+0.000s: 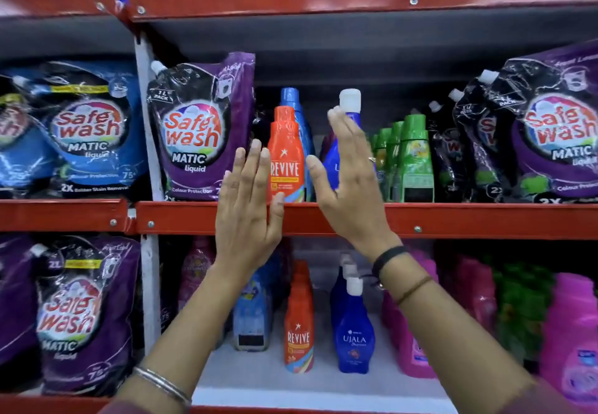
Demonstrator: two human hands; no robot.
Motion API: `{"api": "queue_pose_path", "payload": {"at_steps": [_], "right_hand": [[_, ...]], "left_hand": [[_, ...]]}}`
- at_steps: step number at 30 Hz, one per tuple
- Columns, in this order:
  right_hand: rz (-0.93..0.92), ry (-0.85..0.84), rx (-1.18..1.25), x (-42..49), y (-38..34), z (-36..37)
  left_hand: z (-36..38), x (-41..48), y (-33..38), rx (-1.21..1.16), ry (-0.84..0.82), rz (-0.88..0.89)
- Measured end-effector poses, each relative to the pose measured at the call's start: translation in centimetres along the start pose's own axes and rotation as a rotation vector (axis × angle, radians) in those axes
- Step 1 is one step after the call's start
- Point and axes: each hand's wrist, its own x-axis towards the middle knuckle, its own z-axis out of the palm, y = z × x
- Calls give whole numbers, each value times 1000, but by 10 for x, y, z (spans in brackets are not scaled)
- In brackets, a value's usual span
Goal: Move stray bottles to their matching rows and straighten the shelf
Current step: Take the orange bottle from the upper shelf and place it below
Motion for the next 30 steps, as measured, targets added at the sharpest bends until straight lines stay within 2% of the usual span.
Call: {"api": "queue_pose_path", "payload": {"at_steps": [4, 7, 10, 13, 18, 24, 30], "right_hand": [[162, -152, 33, 16, -16, 29], [251, -266, -89, 23, -19, 44], [325, -308, -268, 29, -22, 52], [393, -252, -314, 33, -22, 57], [480, -97, -126, 32, -23, 50], [465, 146, 31, 32, -34, 15], [560, 41, 209, -5, -35, -20]], "left_hand": [[5, -8, -20, 26, -57, -57], [10, -13, -32, 50, -88, -61], [14, -17, -38, 129, -104, -43], [17, -17, -39, 168, -107, -46], [19, -18, -41, 198, -92, -30], [18, -18, -40, 209, -105, -27], [18, -19, -35, 231, -117, -62]]}}
